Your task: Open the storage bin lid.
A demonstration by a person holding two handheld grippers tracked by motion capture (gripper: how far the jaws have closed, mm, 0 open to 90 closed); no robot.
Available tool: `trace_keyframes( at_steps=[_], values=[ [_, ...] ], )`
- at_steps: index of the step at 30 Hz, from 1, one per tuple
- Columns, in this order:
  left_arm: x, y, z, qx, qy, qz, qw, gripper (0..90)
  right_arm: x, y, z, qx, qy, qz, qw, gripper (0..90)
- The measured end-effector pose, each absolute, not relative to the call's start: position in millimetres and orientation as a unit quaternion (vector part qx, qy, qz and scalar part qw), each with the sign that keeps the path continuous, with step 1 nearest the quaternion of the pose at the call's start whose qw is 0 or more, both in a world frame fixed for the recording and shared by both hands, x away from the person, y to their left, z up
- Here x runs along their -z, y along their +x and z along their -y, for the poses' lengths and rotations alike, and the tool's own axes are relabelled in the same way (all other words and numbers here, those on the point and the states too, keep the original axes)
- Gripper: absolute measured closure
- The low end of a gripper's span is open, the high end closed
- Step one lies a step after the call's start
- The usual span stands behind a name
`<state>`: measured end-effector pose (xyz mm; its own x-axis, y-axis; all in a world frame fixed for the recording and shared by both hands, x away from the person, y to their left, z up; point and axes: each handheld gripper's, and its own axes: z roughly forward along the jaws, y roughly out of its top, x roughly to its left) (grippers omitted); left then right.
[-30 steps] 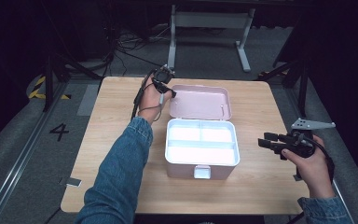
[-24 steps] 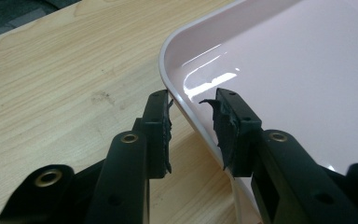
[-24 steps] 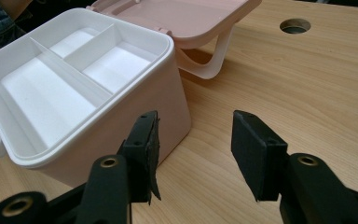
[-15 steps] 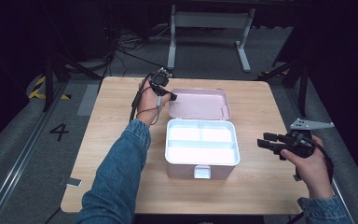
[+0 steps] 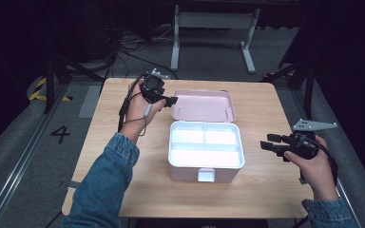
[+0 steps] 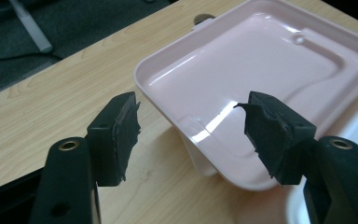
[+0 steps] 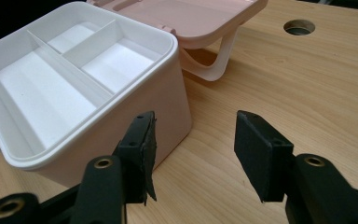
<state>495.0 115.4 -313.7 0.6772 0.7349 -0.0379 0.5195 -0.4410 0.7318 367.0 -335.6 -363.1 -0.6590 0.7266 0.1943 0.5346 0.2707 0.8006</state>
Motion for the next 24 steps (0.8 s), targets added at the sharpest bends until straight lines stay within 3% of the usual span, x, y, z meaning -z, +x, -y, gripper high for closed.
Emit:
trace_keyframes(
  at_steps=[9, 12, 24],
  values=[
    [290, 446, -134, -0.151, 0.847, -0.347, 0.373, 34.3, 357, 380, 325, -0.446, 0.383, -0.801, 0.116, 48.9],
    [287, 431, -142, -0.15, 0.85, -0.344, 0.369, 33.9, 354, 387, 322, -0.443, 0.384, -0.804, 0.098, 48.3],
    [301, 386, -184, -0.155, 0.854, -0.353, 0.35, 30.6, 349, 401, 318, -0.439, 0.376, -0.811, 0.094, 48.1]
  ],
)
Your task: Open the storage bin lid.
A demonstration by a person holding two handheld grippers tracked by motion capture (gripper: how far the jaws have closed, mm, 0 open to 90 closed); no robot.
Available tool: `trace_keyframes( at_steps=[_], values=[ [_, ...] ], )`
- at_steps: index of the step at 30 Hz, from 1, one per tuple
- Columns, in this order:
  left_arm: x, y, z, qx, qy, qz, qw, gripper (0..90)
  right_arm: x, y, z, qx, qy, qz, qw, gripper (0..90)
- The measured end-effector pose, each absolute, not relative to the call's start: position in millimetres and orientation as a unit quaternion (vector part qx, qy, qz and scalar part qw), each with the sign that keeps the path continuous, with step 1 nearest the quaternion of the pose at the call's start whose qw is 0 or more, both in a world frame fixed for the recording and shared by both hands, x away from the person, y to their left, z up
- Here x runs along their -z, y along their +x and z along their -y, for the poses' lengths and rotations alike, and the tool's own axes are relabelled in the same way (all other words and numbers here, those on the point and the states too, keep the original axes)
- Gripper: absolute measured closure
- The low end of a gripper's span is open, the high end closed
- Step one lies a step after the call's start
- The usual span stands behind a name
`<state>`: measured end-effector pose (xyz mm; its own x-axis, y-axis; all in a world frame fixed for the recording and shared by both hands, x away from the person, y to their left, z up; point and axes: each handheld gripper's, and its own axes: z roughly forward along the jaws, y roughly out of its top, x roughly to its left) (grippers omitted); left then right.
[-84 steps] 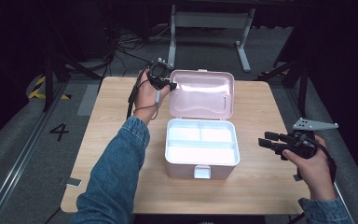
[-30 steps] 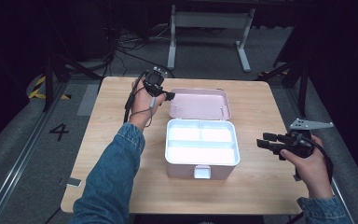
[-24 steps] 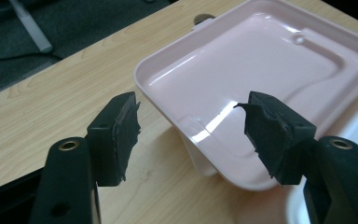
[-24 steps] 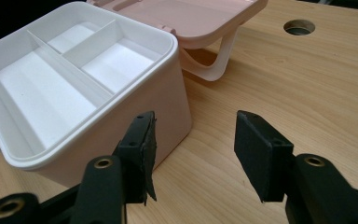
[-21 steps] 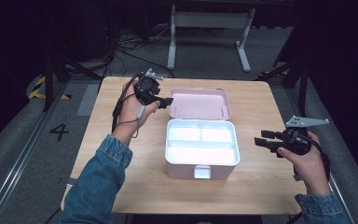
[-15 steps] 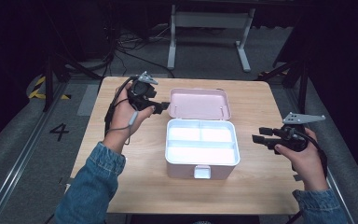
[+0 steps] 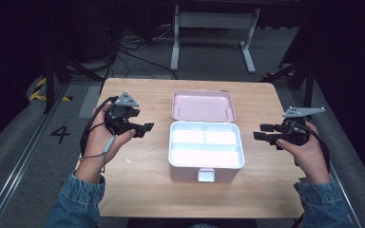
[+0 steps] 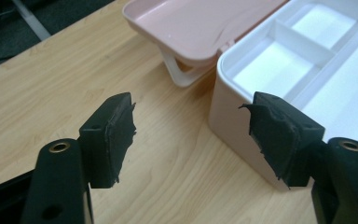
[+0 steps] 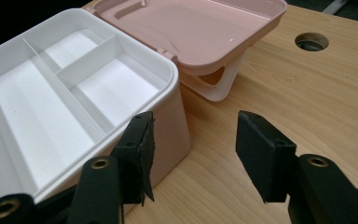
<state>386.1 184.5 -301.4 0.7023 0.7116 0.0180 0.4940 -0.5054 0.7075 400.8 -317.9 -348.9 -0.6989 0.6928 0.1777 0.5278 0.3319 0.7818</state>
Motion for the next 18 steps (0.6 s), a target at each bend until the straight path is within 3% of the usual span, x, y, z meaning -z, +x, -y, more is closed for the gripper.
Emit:
trace_keyframes(
  at_steps=[4, 7, 12, 18],
  values=[
    [315, 374, -195, -0.162, 0.858, -0.364, 0.323, 29.0, 350, 401, 320, -0.43, 0.376, -0.815, 0.096, 47.1],
    [324, 367, -202, -0.157, 0.861, -0.369, 0.312, 28.5, 354, 400, 325, -0.425, 0.415, -0.802, 0.064, 46.8],
    [335, 361, -215, -0.144, 0.854, -0.384, 0.319, 27.5, 357, 401, 329, -0.405, 0.41, -0.814, 0.074, 46.1],
    [348, 363, -225, -0.139, 0.853, -0.403, 0.3, 24.4, 363, 403, 332, -0.385, 0.413, -0.819, 0.1, 38.1]
  ],
)
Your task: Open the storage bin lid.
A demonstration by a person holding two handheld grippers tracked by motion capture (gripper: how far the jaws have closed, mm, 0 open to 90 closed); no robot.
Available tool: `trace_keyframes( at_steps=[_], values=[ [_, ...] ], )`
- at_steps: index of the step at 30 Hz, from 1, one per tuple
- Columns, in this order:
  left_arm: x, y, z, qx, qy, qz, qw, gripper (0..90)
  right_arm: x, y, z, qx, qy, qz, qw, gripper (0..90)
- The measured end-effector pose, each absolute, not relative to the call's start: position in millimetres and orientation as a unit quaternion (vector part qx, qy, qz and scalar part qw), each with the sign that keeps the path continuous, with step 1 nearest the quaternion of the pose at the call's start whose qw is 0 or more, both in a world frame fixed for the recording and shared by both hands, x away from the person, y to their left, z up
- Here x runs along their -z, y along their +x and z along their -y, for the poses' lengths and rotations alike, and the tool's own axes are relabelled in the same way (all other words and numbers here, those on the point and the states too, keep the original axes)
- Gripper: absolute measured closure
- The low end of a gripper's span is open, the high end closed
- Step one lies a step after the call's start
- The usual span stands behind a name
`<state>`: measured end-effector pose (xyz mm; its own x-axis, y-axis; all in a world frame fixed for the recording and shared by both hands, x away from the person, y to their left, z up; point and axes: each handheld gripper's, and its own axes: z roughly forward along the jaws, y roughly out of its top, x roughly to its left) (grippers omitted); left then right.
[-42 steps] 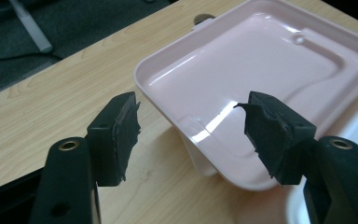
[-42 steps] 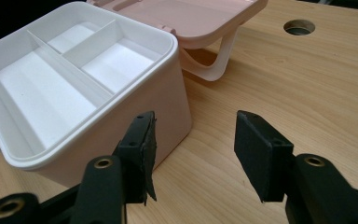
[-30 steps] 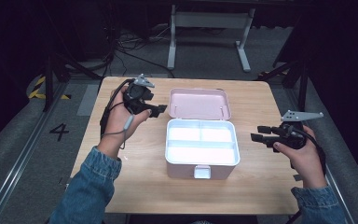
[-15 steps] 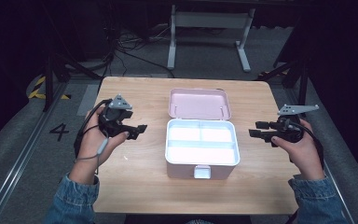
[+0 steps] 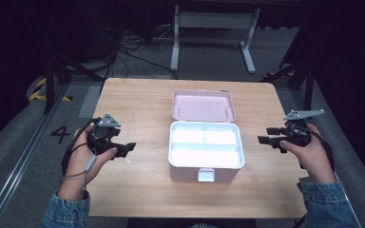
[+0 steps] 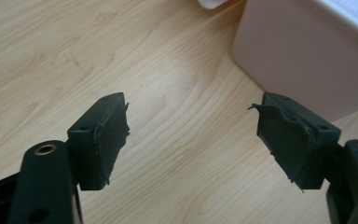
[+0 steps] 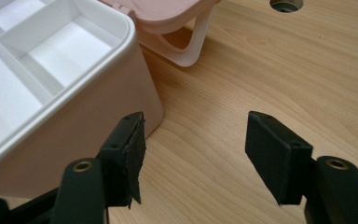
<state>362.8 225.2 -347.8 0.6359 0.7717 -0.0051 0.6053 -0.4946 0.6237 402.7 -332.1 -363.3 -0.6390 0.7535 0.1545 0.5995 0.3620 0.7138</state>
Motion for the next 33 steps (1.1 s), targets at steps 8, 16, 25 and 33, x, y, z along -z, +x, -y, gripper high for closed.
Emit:
trace_keyframes(
  at_steps=[8, 16, 25, 33],
  values=[
    [370, 367, -237, -0.123, 0.859, -0.414, 0.275, 22.5, 372, 405, 338, -0.374, 0.418, -0.822, 0.097, 29.9],
    [390, 373, -245, -0.108, 0.871, -0.408, 0.251, 22.9, 380, 408, 344, -0.361, 0.42, -0.827, 0.097, 29.0],
    [408, 377, -248, -0.073, 0.885, -0.421, 0.185, 23.7, 396, 414, 349, -0.331, 0.428, -0.836, 0.092, 29.0],
    [408, 379, -246, -0.072, 0.883, -0.425, 0.184, 23.1, 400, 414, 351, -0.325, 0.432, -0.836, 0.092, 28.7]
  ],
)
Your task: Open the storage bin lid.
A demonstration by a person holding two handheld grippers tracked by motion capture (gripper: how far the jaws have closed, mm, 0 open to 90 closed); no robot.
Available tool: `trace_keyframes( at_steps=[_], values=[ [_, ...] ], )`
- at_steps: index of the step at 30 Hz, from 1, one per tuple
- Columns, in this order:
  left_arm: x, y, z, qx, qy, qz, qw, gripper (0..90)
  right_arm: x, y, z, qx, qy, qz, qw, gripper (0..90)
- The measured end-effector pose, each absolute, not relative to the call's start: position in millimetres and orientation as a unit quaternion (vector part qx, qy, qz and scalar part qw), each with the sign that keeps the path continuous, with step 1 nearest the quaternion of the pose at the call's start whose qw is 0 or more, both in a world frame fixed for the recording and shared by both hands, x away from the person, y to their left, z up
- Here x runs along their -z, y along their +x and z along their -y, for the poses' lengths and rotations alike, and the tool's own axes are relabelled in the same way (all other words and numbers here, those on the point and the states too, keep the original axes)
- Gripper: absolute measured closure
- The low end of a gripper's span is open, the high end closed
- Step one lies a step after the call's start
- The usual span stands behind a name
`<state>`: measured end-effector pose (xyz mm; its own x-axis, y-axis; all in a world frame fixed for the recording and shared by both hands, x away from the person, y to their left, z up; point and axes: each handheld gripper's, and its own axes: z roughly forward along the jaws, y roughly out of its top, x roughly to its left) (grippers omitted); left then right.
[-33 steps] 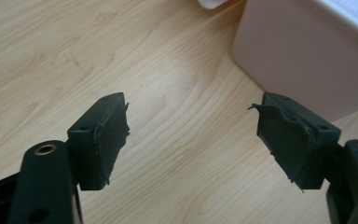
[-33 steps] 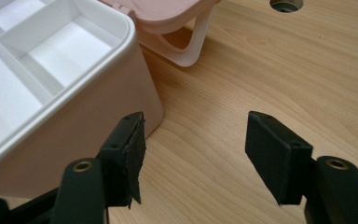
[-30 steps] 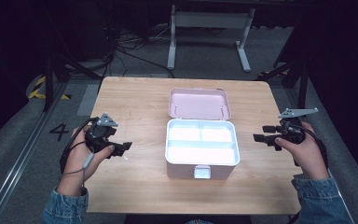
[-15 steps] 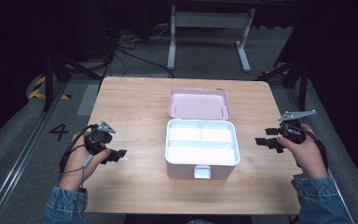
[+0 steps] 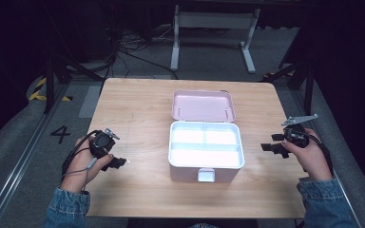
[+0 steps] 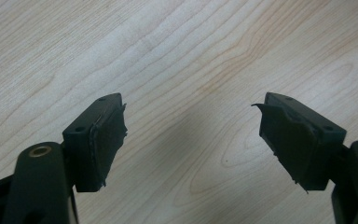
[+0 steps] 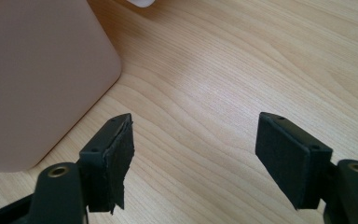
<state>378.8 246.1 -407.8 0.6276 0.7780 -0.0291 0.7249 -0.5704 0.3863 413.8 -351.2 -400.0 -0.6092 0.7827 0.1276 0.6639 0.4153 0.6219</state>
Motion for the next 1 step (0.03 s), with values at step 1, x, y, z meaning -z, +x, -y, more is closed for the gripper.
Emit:
trace_keyframes(
  at_steps=[1],
  values=[
    [407.1, 379.1, -246.1, -0.074, 0.884, -0.422, 0.185, 23.0, 400.1, 413.4, 351.2, -0.325, 0.433, -0.836, 0.092, 28.6]
  ],
)
